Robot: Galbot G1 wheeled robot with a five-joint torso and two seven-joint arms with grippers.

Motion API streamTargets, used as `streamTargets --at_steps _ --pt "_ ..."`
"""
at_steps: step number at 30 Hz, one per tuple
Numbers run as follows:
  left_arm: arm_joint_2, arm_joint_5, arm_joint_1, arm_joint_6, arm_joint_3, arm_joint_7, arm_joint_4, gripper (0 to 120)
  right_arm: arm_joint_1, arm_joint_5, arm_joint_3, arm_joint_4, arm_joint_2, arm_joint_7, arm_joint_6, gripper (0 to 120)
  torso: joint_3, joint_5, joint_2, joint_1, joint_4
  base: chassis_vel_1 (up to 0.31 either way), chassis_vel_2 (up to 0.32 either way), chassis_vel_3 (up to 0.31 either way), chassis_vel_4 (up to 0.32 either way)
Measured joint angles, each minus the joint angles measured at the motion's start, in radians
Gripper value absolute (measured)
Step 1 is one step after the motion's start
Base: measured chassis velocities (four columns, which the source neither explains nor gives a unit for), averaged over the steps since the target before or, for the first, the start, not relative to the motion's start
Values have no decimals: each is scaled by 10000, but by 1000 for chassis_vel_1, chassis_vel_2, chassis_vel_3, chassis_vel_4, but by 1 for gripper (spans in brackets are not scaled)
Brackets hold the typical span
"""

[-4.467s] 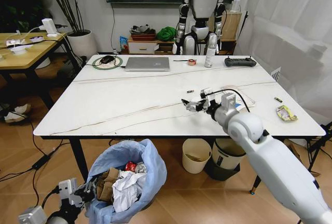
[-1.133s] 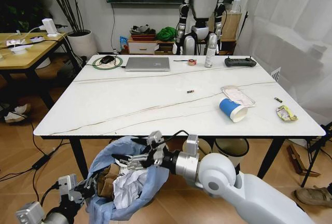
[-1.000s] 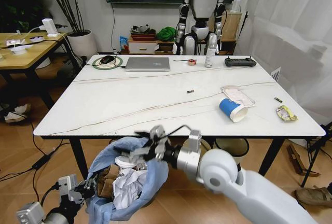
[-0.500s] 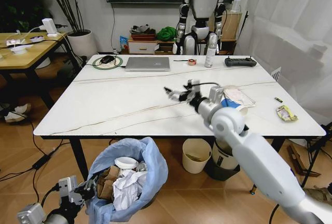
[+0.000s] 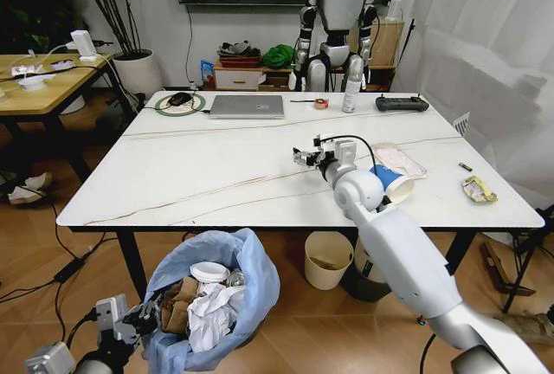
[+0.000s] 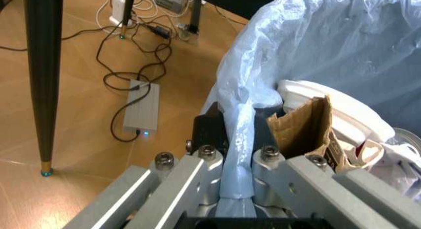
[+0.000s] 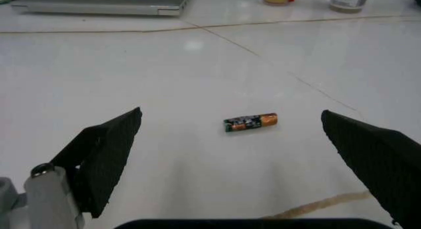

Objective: Pick up the trash bin and place the trash from the table into it.

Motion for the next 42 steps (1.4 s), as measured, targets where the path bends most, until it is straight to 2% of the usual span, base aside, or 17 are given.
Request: streamTargets --at_steps 24,42 --pt "48 -34 -3 -43 -47 60 -62 0 500 -1338 -31 -1775 770 830 445 100 0 -1 0 -1 0 0 0 0 0" --pt "191 -196 -191 -30 -29 24 107 0 426 -1283 27 -1772 475 839 478 100 0 0 0 -1 -1 0 0 0 0"
